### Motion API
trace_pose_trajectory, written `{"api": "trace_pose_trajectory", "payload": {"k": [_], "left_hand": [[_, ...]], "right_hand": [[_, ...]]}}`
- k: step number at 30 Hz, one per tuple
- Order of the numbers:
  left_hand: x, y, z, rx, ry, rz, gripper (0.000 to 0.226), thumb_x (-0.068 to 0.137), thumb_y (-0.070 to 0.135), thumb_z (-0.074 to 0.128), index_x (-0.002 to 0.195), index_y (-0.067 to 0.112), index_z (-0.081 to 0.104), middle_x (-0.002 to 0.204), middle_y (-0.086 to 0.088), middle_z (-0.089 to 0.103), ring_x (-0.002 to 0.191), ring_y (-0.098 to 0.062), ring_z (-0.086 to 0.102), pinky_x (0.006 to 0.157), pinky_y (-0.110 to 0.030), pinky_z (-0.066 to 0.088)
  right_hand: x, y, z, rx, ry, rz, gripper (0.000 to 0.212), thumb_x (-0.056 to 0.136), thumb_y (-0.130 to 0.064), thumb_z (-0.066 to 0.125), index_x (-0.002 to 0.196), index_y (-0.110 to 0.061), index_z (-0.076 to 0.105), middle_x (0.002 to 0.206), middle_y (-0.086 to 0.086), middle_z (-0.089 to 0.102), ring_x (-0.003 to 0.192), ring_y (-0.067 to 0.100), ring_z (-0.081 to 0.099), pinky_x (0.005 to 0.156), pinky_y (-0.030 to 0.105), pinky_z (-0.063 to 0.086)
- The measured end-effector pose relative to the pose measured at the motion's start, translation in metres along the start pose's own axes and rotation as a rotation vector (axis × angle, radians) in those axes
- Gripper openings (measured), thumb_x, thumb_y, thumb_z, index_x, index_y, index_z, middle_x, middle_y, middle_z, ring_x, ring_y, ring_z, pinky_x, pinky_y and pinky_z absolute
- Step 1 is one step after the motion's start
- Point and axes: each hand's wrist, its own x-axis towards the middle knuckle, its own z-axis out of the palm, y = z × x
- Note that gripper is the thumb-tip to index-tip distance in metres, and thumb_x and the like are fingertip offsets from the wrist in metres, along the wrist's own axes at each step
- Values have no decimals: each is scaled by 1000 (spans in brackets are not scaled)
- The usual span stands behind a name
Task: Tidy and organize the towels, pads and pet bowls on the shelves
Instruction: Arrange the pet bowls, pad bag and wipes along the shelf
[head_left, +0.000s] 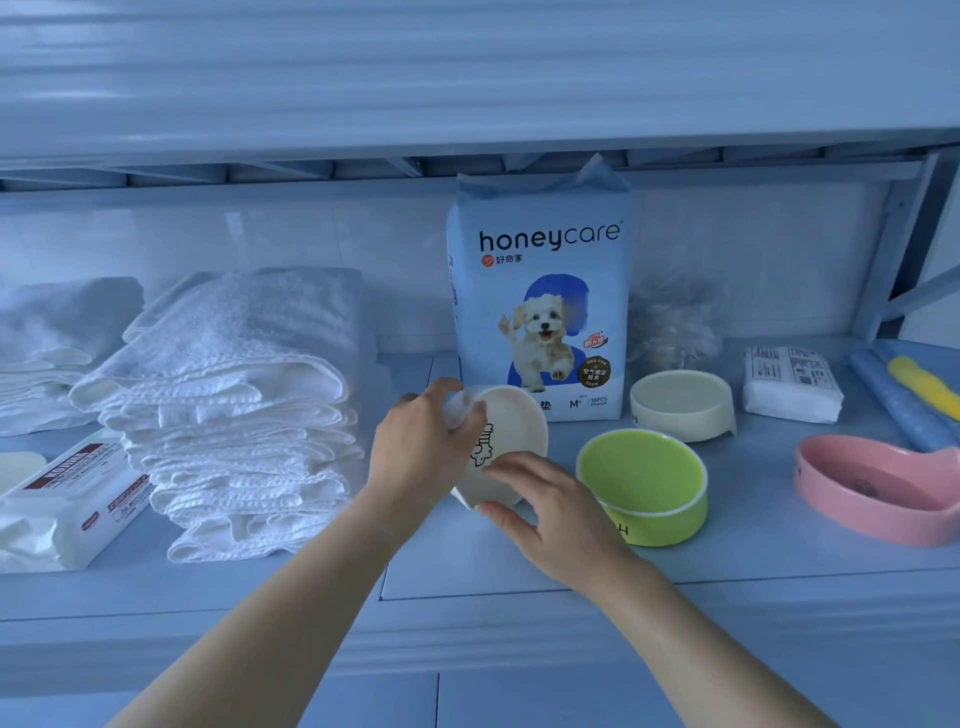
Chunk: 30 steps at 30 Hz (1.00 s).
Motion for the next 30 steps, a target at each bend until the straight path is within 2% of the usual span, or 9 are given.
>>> {"api": "trace_pose_trajectory", "payload": {"k": [3,6,9,13,15,18,24,27,30], "left_hand": [[2,0,5,-45,-33,-54,42,87,53,45,122,30,49,92,-5,62,89,-22,56,68,-28,36],[1,-2,9,-123,-87,-93,42,86,55,42,121,31,47,82,-4,60,79,-20,56,58,-29,37],[-1,-6,7,-197,-128,-68,39,90,50,43,127,36,45,101,-2,55,83,-16,55,60,-23,37],[-8,-16,8,-121,-224,98,42,94,35,45,135,38,38,125,-2,42,94,-21,55,77,-26,42],[-10,-24,9,-120,-238,127,39,94,30,48,133,34,42,129,-2,42,96,-18,50,83,-26,40],[-14,-30,8,-134,-235,144,41,92,31,52,132,30,43,129,1,42,96,-11,44,84,-22,35],[-28,-40,9,-23,-152,147,46,89,39,54,133,30,43,132,2,40,107,-19,50,83,-30,45],[-38,-47,15,-38,-84,169,42,89,41,54,128,27,48,136,-1,38,118,-24,45,86,-27,41],[-45,-54,20,-59,-16,235,42,87,55,45,120,30,52,140,1,33,123,-20,39,88,-25,36]], "right_hand": [[3,-6,3,9,-61,42,64,81,-66,44,122,-19,58,123,-7,57,114,7,47,93,13,34],[6,-6,8,-17,-5,19,32,84,-37,60,106,-15,66,106,-4,65,99,15,57,83,25,47],[7,-3,7,-17,2,49,16,85,-22,55,91,-13,67,88,-1,65,80,21,61,65,30,49],[11,1,0,-49,82,46,14,83,-19,54,88,-16,67,80,-2,64,67,16,54,53,22,34],[12,1,1,-59,48,32,15,83,-19,54,90,-16,67,78,-3,63,66,14,51,53,20,29],[11,1,3,-46,59,25,13,82,-17,56,89,-16,67,74,-3,61,69,14,47,54,16,24],[7,2,5,-54,23,-10,13,80,-12,57,89,-17,66,79,-5,66,73,14,55,59,19,37],[5,2,8,-62,21,-30,13,81,-10,58,89,-17,66,80,-5,65,74,17,56,61,21,40],[4,1,8,-61,29,-38,14,81,-10,59,91,-16,66,82,-5,66,77,15,55,64,16,36]]}}
